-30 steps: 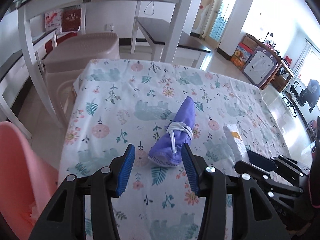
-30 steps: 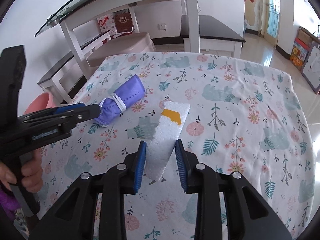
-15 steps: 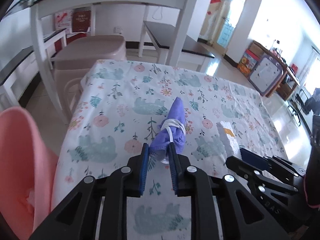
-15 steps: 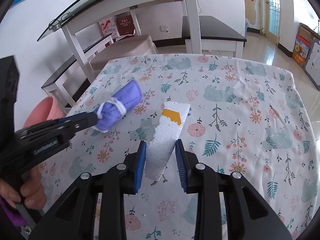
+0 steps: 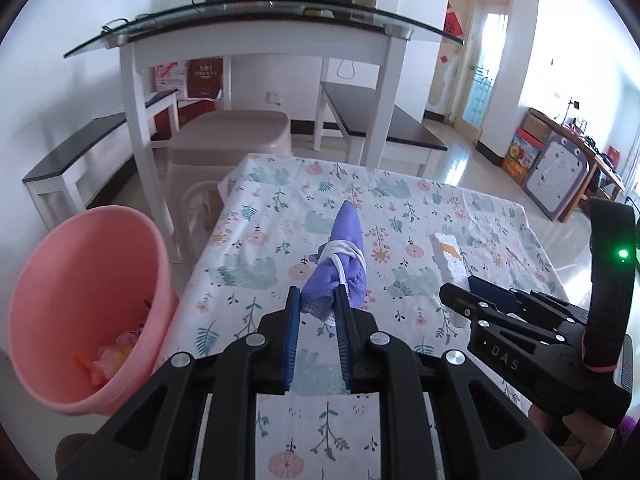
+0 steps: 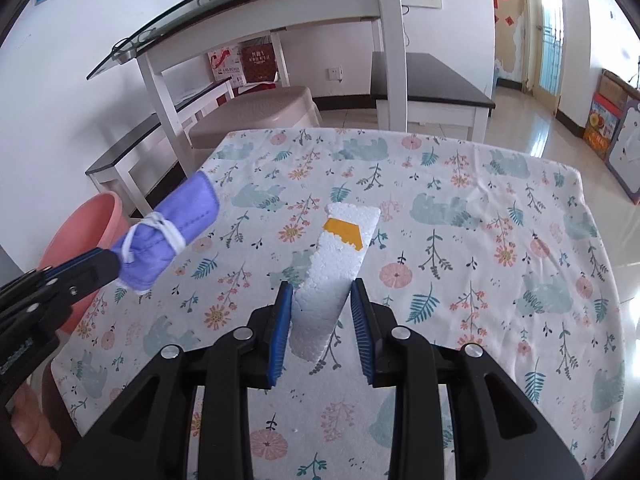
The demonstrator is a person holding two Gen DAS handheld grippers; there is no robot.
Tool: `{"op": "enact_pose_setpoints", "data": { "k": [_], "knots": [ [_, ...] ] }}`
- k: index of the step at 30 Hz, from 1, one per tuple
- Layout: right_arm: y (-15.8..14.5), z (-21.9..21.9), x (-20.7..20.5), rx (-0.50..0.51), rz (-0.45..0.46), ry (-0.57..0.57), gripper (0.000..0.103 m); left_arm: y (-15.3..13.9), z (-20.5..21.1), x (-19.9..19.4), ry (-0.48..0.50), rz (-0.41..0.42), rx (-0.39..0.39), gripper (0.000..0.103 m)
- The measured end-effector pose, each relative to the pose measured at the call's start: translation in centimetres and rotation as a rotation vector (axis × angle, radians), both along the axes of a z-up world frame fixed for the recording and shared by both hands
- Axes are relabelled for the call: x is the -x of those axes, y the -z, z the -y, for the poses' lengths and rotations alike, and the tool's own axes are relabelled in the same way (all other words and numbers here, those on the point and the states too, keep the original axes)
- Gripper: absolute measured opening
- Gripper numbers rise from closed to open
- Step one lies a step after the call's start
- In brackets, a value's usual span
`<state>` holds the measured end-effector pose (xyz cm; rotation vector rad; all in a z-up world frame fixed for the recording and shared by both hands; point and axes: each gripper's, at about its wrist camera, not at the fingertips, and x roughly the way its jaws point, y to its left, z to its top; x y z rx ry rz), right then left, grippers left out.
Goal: Collect trash
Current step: 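Grasp the purple cloth roll with the left gripper while the right holds the foam, then carry the purple roll and white foam over the pink bucket with both grippers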
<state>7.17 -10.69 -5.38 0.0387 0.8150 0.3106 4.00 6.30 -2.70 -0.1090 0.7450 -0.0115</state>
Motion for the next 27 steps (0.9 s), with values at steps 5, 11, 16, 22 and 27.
{"op": "enact_pose_setpoints", "data": {
  "k": [5,11,16,22,27],
  "knots": [
    [-0.5,-0.2,0.5,0.017,0.037,-0.001,0.03,-0.7,-0.1,1.3,-0.031,0.027,0.001,0.016],
    [-1.1,-0.2,1.1,0.028,0.086,0.004,0.03,-1.2,-0.6,2.4,-0.071,0.051,0.012,0.016],
    [-1.5,-0.3,1.5,0.041,0.114,0.012,0.03,-1.8,-1.0,3.3,-0.099,0.077,0.014,0.016],
    [-1.7,-0.6,1.9,0.059,0.139,0.014,0.03,-2.8,-1.3,4.7,-0.117,0.122,0.011,0.016],
    [-1.8,-0.7,2.0,0.066,0.148,0.014,0.03,-3.2,-1.5,5.7,-0.136,0.15,0.0,0.016]
  ]
}}
